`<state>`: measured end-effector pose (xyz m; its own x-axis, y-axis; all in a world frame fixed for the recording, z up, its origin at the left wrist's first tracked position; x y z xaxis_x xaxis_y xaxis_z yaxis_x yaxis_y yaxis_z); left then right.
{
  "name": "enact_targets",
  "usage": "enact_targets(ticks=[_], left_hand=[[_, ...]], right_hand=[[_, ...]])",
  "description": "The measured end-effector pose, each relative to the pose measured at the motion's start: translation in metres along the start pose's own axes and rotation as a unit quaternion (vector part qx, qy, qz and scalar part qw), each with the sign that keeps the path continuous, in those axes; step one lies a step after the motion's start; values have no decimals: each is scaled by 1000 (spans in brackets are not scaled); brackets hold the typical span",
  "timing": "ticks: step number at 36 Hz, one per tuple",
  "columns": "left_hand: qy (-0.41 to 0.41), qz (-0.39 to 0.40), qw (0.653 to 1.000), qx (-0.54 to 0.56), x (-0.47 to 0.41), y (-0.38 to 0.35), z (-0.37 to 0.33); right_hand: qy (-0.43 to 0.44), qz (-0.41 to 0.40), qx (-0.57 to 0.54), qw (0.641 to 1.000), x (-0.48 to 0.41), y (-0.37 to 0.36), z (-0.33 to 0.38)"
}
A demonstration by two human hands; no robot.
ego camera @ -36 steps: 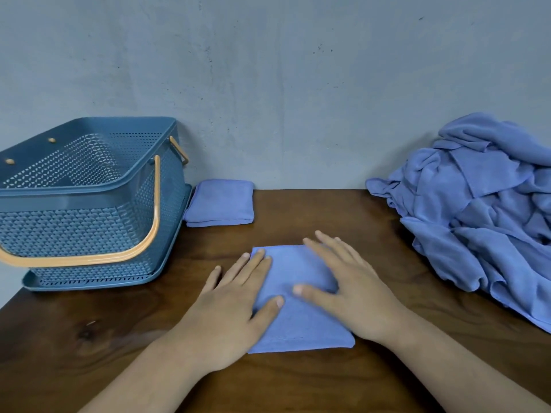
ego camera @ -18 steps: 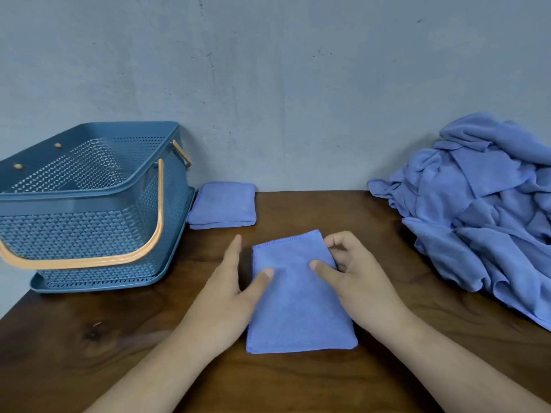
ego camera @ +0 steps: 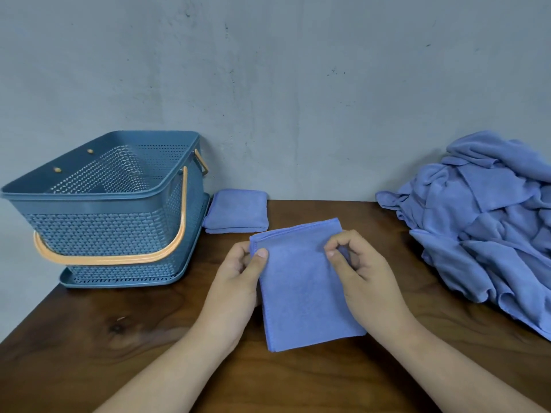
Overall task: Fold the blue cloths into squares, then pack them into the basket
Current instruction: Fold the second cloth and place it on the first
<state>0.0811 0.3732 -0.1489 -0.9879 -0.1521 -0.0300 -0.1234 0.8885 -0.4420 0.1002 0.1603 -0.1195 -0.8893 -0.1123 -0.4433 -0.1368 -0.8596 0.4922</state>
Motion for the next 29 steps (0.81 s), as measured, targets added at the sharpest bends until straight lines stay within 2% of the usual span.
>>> enact_targets(ticks=[4,12,16,20,25,29], left_hand=[[-52,-6,998,-18,2,3,-9],[-124,-64,989,48,-9,24,-26],[-162,-101,979,75,-12,35,-34],[-184,-136,970,85,-18,43,-42],[-212,-152,965,-6,-15,45,-37],[-179,-154,969,-78,-18,47,-26]], right_hand=[[33,16,55,998,-5,-4,19],[142,68,107,982,-43,-17,60],[186,72,84,976,-71,-26,81],[190,51,36,980,-118,-39,97],[115,22,-51,992,-184,-83,77],[-28,82,-93,992,-217,-145,21]])
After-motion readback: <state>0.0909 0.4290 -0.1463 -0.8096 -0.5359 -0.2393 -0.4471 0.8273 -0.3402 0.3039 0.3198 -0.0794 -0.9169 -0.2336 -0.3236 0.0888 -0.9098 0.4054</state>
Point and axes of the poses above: each hand's wrist, its own x-axis away from the middle knuckle, its own y-axis out of the back of the hand, z = x × y, the point moved 5 cm from there along -x, towards the middle knuckle, and after that the axes turned 15 degrees about x, right-handed, at the moved point
